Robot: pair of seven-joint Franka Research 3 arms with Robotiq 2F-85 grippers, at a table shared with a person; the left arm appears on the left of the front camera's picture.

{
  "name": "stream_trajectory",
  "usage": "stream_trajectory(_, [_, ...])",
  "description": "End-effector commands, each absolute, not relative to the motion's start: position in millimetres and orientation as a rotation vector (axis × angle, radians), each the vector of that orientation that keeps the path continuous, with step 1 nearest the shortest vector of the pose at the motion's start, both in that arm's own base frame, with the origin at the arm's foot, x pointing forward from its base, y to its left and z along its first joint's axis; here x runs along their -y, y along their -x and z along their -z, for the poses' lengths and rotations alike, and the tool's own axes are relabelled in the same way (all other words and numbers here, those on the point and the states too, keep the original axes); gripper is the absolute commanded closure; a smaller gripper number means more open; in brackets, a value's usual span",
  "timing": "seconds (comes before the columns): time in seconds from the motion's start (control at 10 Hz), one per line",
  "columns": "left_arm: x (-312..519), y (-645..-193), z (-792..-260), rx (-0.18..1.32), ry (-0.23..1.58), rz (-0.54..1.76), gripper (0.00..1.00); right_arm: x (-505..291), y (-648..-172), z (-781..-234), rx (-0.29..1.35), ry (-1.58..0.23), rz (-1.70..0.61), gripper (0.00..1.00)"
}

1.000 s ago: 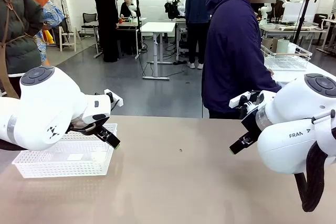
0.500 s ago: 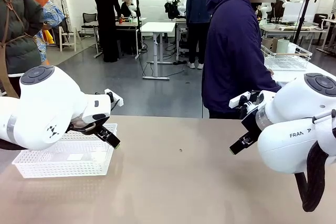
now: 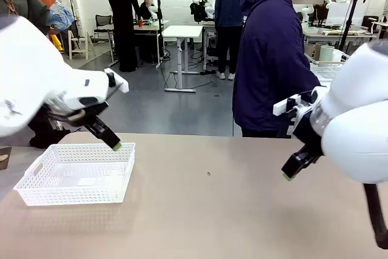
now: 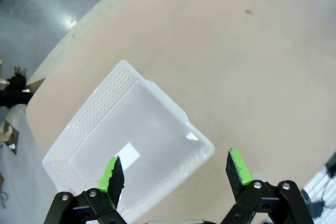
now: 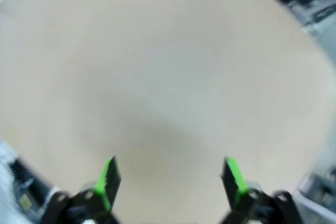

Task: Clean and organize the cups into the basket.
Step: Pick up the Organizing basket and move it to the center of the table, then pick up the Reusable plastic cup from the right side of the table and place it inside the Organizing basket.

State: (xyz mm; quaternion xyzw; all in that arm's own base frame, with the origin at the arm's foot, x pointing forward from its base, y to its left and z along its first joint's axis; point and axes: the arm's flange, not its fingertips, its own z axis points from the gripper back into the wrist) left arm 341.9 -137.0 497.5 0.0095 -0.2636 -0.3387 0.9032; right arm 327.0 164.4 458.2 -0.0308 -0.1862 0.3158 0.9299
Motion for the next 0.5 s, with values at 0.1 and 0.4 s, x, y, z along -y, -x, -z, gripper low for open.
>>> stream_trajectory(0.1, [108,-237,-484,0.498,-0.043,0.795,0.0,-103,-153,-424,0.451,0.169,-0.627,0.0])
stream_trajectory(0.4, [128,-279,-543,0.486,-0.041,0.772,0.0,-159,-267,-514,0.397,0.136,-0.637,0.0])
